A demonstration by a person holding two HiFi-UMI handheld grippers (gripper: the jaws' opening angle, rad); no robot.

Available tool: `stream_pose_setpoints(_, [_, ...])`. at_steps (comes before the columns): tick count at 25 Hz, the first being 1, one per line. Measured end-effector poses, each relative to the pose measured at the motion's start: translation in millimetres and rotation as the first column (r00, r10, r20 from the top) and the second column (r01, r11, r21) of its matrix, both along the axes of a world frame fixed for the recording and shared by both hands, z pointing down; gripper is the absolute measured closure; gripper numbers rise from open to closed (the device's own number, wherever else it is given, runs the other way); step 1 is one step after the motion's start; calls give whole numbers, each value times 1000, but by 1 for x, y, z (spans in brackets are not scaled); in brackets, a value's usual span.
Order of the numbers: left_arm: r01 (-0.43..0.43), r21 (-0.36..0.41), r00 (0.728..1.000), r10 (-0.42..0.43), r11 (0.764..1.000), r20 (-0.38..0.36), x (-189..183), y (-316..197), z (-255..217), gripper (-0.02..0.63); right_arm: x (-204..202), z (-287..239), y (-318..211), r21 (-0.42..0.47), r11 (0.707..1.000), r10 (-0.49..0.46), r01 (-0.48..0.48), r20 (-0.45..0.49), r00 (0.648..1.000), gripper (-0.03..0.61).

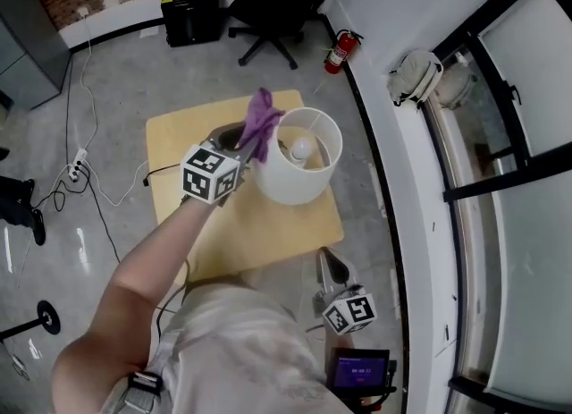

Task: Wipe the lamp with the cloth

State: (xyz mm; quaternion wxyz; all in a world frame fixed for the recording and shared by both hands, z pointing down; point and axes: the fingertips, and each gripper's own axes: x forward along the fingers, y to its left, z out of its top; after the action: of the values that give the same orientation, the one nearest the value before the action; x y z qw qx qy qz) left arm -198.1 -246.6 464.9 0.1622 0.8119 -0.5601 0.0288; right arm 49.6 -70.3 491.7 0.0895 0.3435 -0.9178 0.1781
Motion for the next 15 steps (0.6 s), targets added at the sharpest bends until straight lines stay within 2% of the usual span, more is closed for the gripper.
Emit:
stream_pose_setpoints(6, [17,-123,997,-7,992,76,-12,-9,64,522,4,5,0,-28,999,16,-17,-38,999,565])
stream_pose_setpoints(12, [-3,-257,995,27,967,91,-24,-10,114,522,12,8,-4,-43,998,31,-34,-66,997,565])
stream_pose_setpoints(15, [-19,-223,996,38,975,85,-27,-19,106,522,17,9,-9,-46,998,35,-38,-67,997,565])
